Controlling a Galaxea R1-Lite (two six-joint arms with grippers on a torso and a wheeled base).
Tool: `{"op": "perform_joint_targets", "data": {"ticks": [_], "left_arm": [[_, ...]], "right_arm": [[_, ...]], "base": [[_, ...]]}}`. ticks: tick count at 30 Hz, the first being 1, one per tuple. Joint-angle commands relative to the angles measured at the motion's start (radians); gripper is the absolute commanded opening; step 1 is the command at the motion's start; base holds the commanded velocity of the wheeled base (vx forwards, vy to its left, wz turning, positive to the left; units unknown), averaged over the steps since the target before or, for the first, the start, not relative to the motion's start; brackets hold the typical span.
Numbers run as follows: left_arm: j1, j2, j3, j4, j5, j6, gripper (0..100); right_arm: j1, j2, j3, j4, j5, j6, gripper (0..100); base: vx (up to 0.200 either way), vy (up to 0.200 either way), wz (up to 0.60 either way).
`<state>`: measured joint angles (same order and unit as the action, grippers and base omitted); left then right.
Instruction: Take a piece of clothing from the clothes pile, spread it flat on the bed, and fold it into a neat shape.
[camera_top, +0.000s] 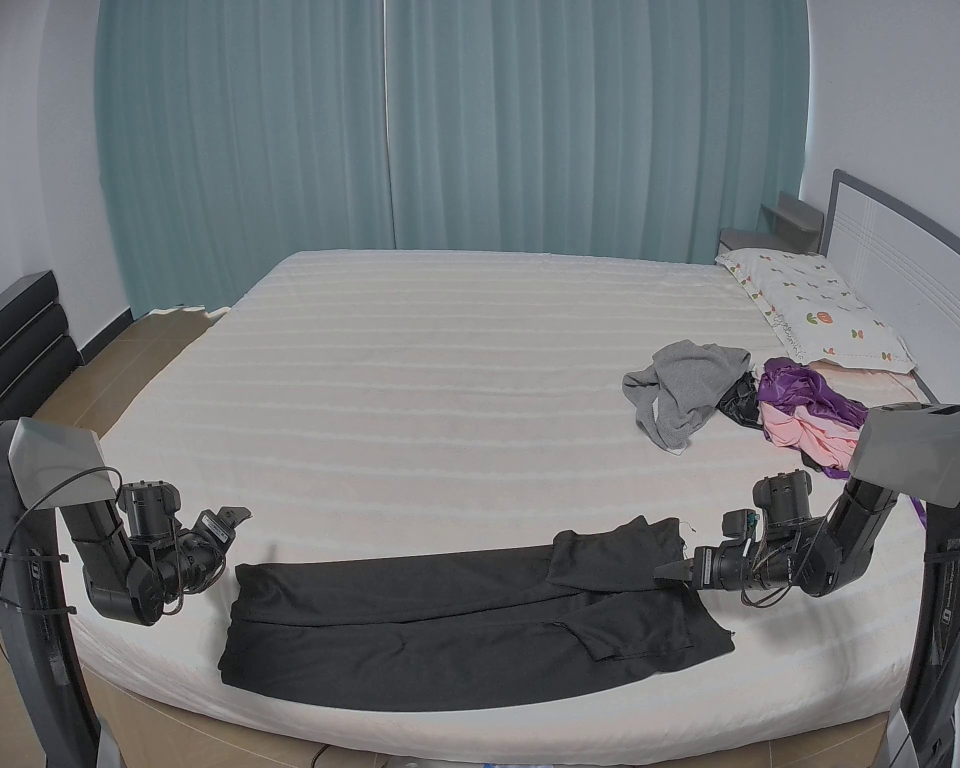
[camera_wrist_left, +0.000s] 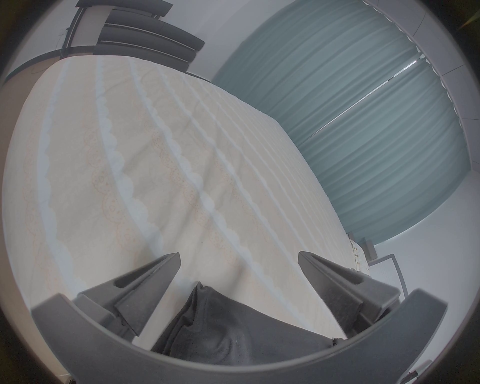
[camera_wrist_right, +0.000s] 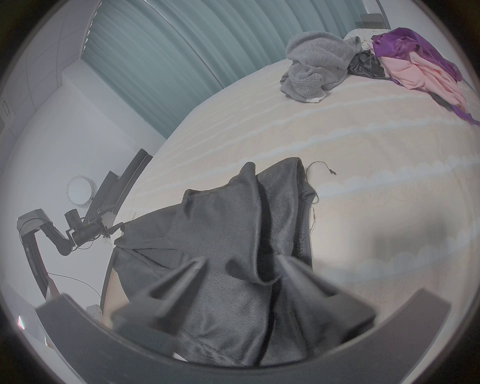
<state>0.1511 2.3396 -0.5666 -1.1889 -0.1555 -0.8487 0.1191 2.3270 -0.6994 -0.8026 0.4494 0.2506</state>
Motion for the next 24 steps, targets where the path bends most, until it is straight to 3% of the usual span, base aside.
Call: {"op": "perform_joint_targets", "data": {"ticks": [1, 13, 19, 24], "left_arm": [[-0.002, -0.009, 0.008, -0.001, -0.004, 0.002, 100], [-0.013, -0.022, 0.028, -0.012, -0.006, 0.000, 100], [-0.015, -0.029, 0.039, -0.009, -0.006, 0.000, 100], [-0.016, -0.046, 0.040, -0.001, -0.006, 0.002, 100]], "right_arm": [[-0.004, -0.002, -0.009, -0.003, 0.002, 0.006, 100], [0.010, -0.020, -0.046, -0.020, -0.005, 0.130, 100], [0.010, -0.012, -0.054, -0.024, -0.006, 0.141, 100], [0.010, -0.009, -0.058, -0.024, -0.008, 0.141, 100]], "base": [[0.000, 0.000, 0.00], [0.000, 0.000, 0.00], [-0.200, 0.000, 0.00], [-0.120, 0.200, 0.00]]}}
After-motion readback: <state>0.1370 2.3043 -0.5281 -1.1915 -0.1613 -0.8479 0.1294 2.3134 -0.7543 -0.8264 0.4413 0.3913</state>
